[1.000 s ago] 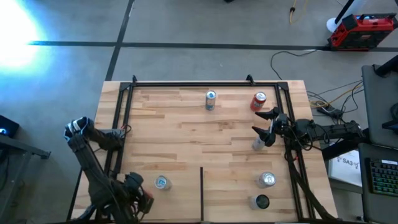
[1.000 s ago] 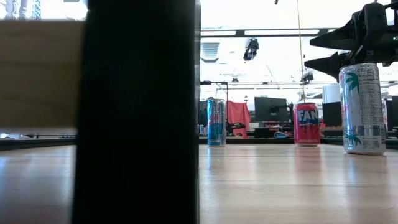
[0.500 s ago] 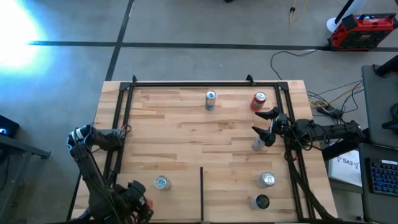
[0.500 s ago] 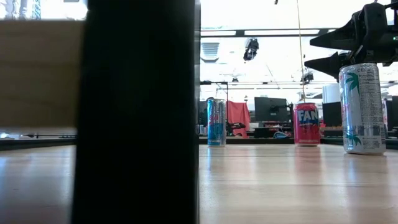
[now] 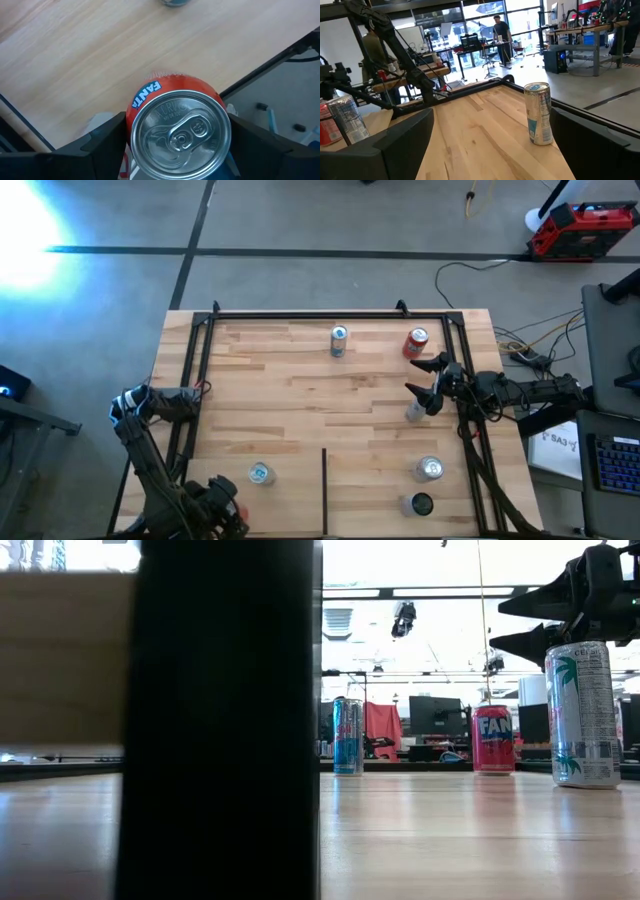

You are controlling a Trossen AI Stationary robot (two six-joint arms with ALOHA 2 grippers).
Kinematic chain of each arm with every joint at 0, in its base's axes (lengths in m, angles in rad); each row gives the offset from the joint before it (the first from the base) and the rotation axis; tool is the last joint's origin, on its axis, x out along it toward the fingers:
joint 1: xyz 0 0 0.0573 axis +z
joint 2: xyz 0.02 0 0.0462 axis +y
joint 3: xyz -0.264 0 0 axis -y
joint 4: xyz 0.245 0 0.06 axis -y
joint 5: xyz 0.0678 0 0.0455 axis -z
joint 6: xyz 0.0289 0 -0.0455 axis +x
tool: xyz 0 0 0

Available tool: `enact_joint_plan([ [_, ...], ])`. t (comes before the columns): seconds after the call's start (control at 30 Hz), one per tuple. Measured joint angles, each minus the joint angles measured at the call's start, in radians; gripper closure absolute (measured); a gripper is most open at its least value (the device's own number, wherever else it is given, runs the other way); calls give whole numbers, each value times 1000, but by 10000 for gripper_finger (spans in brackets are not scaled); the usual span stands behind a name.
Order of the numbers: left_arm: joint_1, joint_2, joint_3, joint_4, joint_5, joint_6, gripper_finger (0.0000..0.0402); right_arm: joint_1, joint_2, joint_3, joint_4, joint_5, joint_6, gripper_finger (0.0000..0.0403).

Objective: Place canned beverage on shelf
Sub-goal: Adjust the soda cans on the shelf

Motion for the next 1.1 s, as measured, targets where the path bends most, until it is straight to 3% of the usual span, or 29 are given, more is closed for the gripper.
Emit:
enact_joint_plan([
  [0.4,0,0,0,6,0,0,116,0,0,0,0,0,-1,21],
  [0.83,0,-13,2,-1,-7,-4,45,0,0,0,0,0,-1,21],
  [1.1,15,-55,2,-32,-129,19,40,0,0,0,0,0,-1,21],
])
